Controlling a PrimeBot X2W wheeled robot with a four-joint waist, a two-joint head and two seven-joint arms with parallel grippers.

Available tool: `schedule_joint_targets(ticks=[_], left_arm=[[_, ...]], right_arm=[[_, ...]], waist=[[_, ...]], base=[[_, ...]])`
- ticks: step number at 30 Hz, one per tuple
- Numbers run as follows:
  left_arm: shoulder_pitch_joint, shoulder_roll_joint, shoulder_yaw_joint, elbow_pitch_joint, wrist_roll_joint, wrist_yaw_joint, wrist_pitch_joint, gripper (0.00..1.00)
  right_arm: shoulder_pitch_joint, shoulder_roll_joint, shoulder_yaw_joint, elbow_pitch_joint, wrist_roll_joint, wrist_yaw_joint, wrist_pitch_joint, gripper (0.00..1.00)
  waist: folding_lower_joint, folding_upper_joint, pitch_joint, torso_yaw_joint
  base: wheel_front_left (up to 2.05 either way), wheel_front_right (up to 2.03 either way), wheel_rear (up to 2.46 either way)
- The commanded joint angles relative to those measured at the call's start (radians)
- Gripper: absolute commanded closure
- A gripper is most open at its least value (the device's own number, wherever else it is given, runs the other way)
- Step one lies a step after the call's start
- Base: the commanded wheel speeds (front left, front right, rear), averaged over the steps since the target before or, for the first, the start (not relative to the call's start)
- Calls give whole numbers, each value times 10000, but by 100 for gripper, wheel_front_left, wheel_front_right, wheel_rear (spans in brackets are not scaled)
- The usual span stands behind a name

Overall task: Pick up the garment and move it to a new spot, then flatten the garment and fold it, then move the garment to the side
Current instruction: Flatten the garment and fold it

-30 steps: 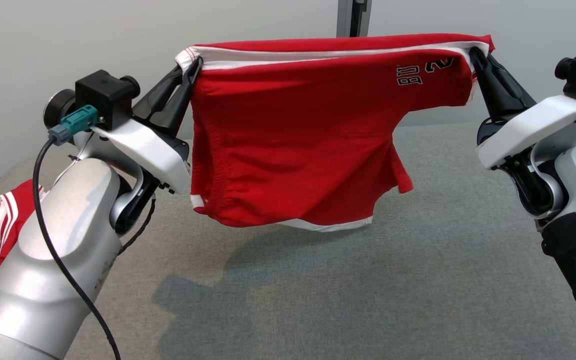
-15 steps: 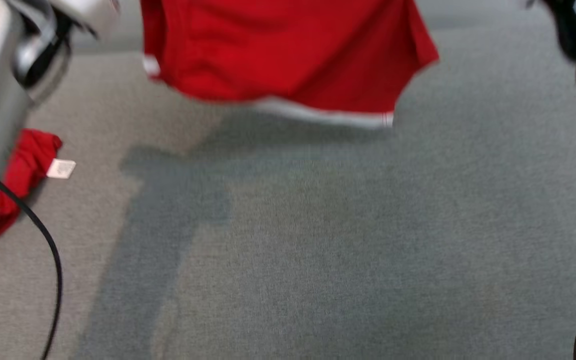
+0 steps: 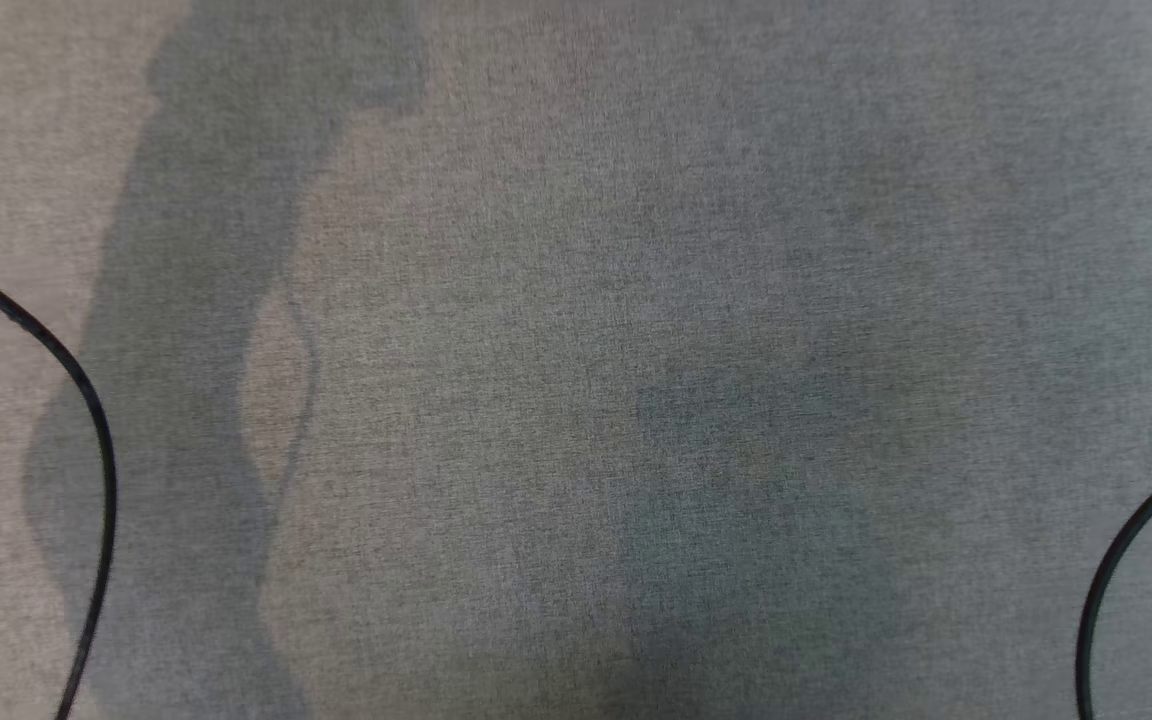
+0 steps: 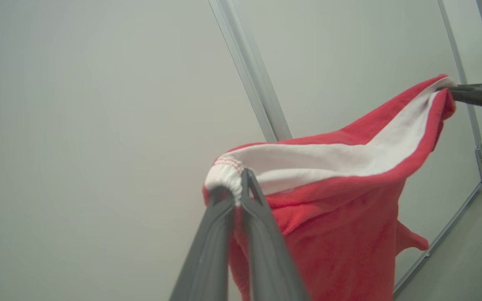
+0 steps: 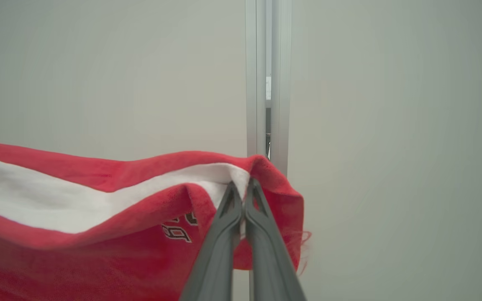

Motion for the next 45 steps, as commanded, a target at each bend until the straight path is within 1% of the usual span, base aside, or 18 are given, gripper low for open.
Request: schedule_joint_targets(ticks=[1,5,9,13,16,25,31,33,35,40,45], left_arm=[[295,-50,167,63,80,-36,-12,100],[886,-300,530,262,336,-105,-14,100],[1608,-530,734,314,563,-151,-15,100],[2255,-694,731,385,661,-168,-15,100],[2768,-839,423,845,402,-168,-11,100],[4369,-981,-1062,1463,-281,-171,-15,100],[5299,-1095,-2249,2131,-854,-173,-15,100],[5596,-1095,-2581,2251,-1142,-173,-15,100],[5989,-996,-3464,2592,-1553,-173,-15,100],[6372,-1016,-4317,3209,-1907,-173,-15,100],[6772,-1217,-5137,3849,-2273,-172,-14,100]], right_arm=[[182,68,-131,94,-217,-3,-44,100],[716,381,-46,618,-639,-3,-45,100],[1286,498,274,1134,-597,-3,-46,100],[1781,529,475,1455,-396,-3,-46,100],[2311,529,775,1686,-207,-3,-47,100],[3825,-65,1878,2363,723,-3,-47,100],[4764,-486,3113,3063,1401,-3,67,100],[5144,-543,3503,3064,1921,-3,358,100],[5629,-960,4373,2841,2781,-3,972,100],[6087,-1446,5448,2637,3479,-3,1502,100],[6353,-1868,6389,2420,4131,-4,1888,100]], waist=[[0,-1,437,-39],[0,-1,714,-18],[0,-1,762,66],[0,-1,620,160],[0,-1,330,262],[0,-1,-739,658],[0,-1,-1472,841],[0,-1,-1709,859],[0,-1,-2152,826],[0,-1,-2704,790],[0,-1,-3216,798]], base=[[0,0,0],[0,0,0],[0,0,0],[0,0,0],[0,0,0],[0,0,0],[0,0,0],[0,0,0],[0,0,0],[0,0,0],[0,0,0]])
